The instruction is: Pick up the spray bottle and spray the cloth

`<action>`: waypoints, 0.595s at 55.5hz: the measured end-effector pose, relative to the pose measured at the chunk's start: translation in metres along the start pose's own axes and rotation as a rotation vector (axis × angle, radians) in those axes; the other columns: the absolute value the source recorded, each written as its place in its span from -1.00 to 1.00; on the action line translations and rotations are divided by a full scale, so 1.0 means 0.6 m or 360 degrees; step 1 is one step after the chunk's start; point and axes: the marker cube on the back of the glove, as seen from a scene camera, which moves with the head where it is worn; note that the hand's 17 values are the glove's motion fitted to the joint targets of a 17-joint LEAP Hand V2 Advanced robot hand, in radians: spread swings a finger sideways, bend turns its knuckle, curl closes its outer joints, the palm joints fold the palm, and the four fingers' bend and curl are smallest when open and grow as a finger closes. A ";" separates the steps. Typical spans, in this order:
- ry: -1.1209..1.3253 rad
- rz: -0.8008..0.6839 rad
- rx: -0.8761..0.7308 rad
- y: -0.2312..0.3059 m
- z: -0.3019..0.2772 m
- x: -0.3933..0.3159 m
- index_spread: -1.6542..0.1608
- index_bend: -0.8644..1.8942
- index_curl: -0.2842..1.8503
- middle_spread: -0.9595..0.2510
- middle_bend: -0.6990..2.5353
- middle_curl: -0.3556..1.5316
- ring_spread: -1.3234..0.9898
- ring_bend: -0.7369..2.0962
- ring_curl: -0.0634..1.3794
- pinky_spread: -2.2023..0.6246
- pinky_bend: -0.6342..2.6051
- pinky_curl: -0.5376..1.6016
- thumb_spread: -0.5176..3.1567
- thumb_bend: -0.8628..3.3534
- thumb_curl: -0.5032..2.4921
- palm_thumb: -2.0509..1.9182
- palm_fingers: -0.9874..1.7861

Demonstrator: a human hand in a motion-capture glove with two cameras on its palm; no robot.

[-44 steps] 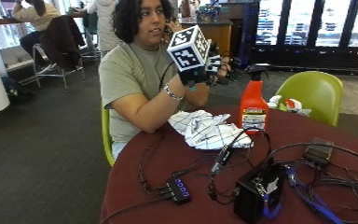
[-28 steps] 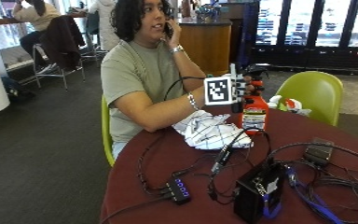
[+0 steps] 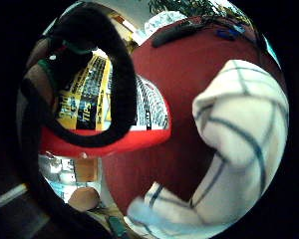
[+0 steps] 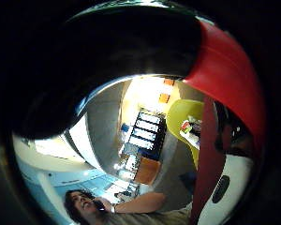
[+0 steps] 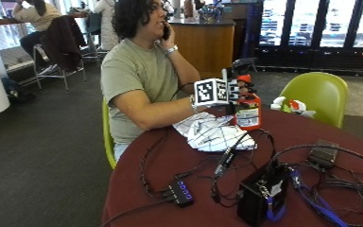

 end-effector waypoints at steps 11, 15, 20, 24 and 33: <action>-0.0023 -0.0253 0.0187 0.089 -0.108 -0.076 0.55 -0.29 -0.49 0.54 -0.38 -0.24 0.10 -0.25 -0.49 0.72 -0.40 -0.20 -0.13 -0.48 -0.40 0.57 0.25; 0.0007 -0.0365 0.0344 0.116 -0.194 -0.101 0.57 -0.30 -0.49 0.55 -0.38 -0.23 0.11 -0.24 -0.47 0.71 -0.38 -0.19 -0.13 -0.49 -0.39 0.57 0.28; 0.0072 -0.0376 0.0567 0.162 -0.271 -0.115 0.59 -0.31 -0.51 0.55 -0.38 -0.21 0.11 -0.22 -0.45 0.70 -0.36 -0.17 -0.14 -0.51 -0.38 0.56 0.33; 0.0131 -0.0259 0.0730 0.209 -0.321 -0.095 0.61 -0.32 -0.52 0.55 -0.36 -0.20 0.10 -0.21 -0.43 0.68 -0.35 -0.17 -0.14 -0.52 -0.37 0.56 0.35; 0.0285 0.0102 0.0964 0.283 -0.346 0.023 0.64 -0.30 -0.51 0.56 -0.34 -0.16 0.10 -0.22 -0.41 0.70 -0.37 -0.16 -0.14 -0.52 -0.34 0.58 0.30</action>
